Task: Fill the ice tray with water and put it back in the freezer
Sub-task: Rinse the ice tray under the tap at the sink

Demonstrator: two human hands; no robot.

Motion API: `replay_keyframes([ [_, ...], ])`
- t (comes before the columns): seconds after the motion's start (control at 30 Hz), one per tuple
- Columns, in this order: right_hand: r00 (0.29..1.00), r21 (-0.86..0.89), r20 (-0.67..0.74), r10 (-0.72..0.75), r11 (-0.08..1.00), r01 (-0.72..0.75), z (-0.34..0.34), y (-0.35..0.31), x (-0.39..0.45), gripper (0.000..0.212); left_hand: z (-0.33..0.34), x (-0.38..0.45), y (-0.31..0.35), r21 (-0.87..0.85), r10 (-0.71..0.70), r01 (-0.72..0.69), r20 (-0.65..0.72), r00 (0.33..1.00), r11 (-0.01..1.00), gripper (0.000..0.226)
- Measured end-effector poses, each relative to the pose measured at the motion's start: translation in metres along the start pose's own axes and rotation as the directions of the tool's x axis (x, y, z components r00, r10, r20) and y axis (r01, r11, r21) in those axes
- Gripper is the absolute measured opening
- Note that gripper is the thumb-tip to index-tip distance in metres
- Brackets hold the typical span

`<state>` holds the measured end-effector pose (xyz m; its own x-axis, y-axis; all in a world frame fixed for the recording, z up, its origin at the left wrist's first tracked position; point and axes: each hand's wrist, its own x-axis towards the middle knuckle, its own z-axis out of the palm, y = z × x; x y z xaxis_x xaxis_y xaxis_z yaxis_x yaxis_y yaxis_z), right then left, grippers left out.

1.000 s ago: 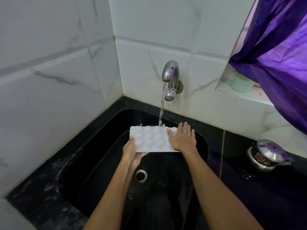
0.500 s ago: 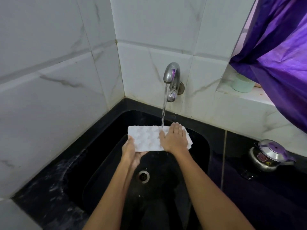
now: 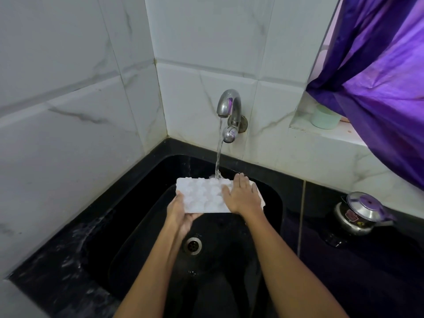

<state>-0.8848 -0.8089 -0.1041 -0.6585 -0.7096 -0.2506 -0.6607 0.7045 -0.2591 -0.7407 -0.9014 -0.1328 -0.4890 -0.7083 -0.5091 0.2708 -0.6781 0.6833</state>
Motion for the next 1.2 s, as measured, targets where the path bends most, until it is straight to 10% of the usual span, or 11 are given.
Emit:
replay_keyframes([
  [0.23, 0.916, -0.028, -0.106, -0.386, 0.922, 0.385, 0.012, -0.048, -0.016, 0.069, 0.01, -0.004, -0.008, -0.002, -0.01, 0.01, 0.043, 0.999, 1.0, 0.044],
  [0.43, 0.985, -0.061, 0.109, -0.132, 0.988, 0.139, -0.007, 0.023, -0.02, 0.116, -0.011, -0.001, 0.021, 0.011, -0.012, 0.013, -0.069, 0.998, 1.0, 0.035],
  [0.77, 0.987, 0.422, -0.157, 0.02, 0.905, 0.049, -0.003, 0.058, -0.054, 0.035, -0.027, -0.022, 0.024, 0.338, -0.369, 0.353, -0.021, 0.929, 0.872, 0.069],
  [0.93, 0.906, 0.546, -0.338, 0.256, 0.837, -0.032, -0.004, 0.05, -0.07, 0.064, -0.045, -0.022, -0.004, 0.358, -0.15, 0.137, 0.008, 0.989, 0.924, 0.102],
  [1.2, 0.821, 0.781, -0.186, 0.539, 0.589, -0.21, 0.021, 0.054, -0.066, 0.074, -0.053, -0.02, -0.015, 0.556, 0.21, -0.184, 0.017, 0.977, 0.81, 0.022],
])
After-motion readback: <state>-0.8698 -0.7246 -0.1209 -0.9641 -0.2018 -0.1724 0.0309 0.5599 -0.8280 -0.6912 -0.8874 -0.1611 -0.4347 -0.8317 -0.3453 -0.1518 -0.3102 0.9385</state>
